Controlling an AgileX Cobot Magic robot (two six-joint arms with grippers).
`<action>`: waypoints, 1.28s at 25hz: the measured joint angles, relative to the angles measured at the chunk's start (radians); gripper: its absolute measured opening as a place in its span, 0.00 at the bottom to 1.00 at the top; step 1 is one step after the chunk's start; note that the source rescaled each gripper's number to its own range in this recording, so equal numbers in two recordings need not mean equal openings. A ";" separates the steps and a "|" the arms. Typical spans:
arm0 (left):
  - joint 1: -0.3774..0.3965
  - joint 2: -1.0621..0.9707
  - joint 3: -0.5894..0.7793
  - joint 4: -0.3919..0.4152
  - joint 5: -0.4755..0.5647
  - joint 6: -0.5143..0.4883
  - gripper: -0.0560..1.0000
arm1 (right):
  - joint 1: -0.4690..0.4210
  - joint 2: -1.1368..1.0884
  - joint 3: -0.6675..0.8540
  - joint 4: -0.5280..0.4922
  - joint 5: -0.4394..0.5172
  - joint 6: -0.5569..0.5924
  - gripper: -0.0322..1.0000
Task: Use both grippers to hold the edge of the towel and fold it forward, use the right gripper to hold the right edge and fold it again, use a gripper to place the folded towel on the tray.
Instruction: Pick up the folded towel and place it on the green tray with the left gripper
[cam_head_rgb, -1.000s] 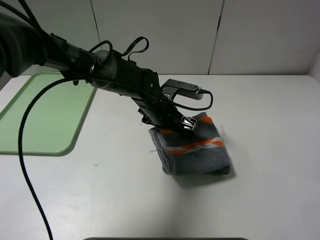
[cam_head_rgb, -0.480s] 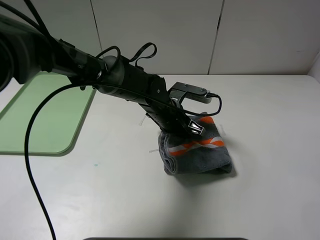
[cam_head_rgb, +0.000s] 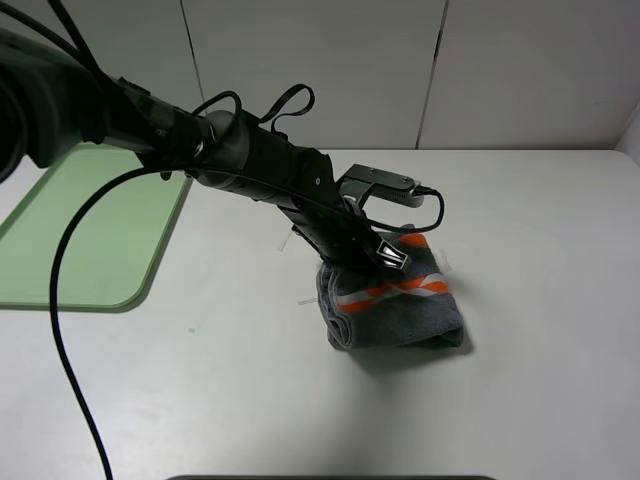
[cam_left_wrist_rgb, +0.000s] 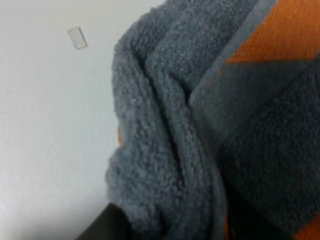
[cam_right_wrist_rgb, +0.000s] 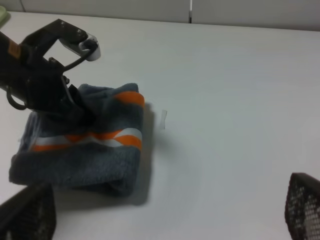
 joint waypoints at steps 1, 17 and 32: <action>0.005 -0.005 0.000 0.000 0.017 0.000 0.30 | 0.000 0.000 0.000 0.000 0.000 0.000 1.00; 0.267 -0.137 0.003 0.139 0.258 0.003 0.30 | 0.000 0.000 0.000 0.001 0.000 0.000 1.00; 0.562 -0.193 0.003 0.192 0.361 0.084 0.30 | 0.000 0.000 0.000 0.003 -0.001 0.000 1.00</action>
